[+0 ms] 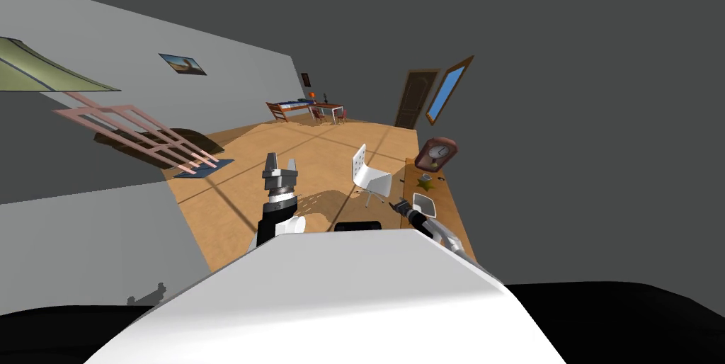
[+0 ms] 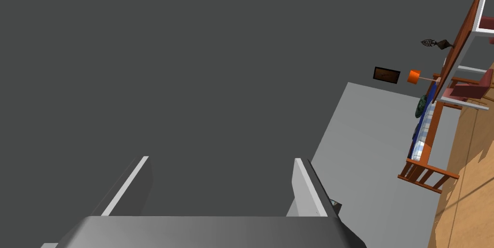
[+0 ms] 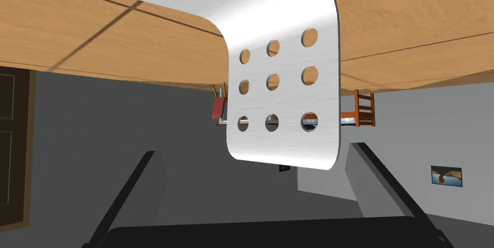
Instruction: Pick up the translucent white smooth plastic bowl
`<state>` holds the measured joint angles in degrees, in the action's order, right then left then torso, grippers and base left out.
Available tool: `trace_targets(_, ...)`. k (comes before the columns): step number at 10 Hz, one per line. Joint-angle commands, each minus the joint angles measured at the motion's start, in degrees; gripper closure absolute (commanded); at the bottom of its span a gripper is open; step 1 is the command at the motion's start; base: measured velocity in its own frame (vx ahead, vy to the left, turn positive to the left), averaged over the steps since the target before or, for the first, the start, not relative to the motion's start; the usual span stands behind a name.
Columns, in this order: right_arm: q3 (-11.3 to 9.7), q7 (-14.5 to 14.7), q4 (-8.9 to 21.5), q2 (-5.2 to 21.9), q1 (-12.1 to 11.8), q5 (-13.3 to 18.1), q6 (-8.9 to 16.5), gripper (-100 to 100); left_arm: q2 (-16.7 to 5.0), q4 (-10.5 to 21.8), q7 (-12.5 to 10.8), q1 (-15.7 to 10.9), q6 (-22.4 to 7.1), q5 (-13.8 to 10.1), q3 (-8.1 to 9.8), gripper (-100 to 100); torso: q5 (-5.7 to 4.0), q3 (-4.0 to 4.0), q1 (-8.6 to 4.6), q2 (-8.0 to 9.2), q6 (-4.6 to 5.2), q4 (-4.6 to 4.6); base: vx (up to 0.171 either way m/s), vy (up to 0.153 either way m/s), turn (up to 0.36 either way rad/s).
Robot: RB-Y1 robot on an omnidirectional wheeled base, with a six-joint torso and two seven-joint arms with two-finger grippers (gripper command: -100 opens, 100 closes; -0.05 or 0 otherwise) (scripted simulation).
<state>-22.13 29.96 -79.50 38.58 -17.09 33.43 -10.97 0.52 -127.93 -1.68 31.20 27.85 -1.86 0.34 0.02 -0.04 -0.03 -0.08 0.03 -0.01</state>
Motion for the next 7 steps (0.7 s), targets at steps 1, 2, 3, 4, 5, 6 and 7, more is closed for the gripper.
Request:
trace_targets(1,-0.19,1.03,2.86,-0.17,0.7,0.82,-0.08,-100,0.0,0.0,0.0,0.0,0.0,0.0,0.0,0,0.0,0.0,0.0,0.0,0.0,0.0,0.027,-0.004,0.037)
trace_targets(2,-0.19,1.03,3.58,-0.17,0.7,0.82,-0.08,-100,0.0,0.0,0.0,0.0,0.0,0.0,0.0,0,-0.01,0.01,0.01,0.02,0.02,0.0,0.012,0.001,-0.017)
trace_targets(3,-0.99,1.87,5.45,0.87,1.03,1.93,0.54,-100,0.0,0.0,0.0,0.0,0.0,0.0,0.0,0,0.0,0.03,0.03,0.06,0.02,0.01,0.017,0.0,0.078)
trace_targets(4,-0.99,1.87,6.04,0.87,1.03,1.93,0.54,-100,0.0,0.0,0.0,0.0,0.0,0.0,0.0,0,0.0,0.03,0.02,0.05,0.0,0.01,0.02,-0.005,0.049)
trace_targets(5,-1.79,2.66,7.43,1.88,1.36,3.02,1.13,-100,0.0,0.0,0.0,0.0,0.0,0.0,0.0,0,-0.01,0.02,0.01,0.05,0.02,0.01,0.03,-0.006,0.083)
trace_targets(6,-1.79,2.66,8.44,1.88,1.36,3.02,1.13,-100,0.0,0.0,0.0,0.0,0.0,0.0,0.0,0,-0.01,0.01,0.0,0.02,0.01,0.0,0.024,-0.007,0.04)
trace_targets(7,-2.56,3.41,10.39,2.85,1.69,4.08,1.69,-100,0.0,0.0,0.0,0.0,0.0,0.0,0.0,0,-0.01,0.02,0.0,0.03,0.02,0.0,0.027,-0.006,0.055)
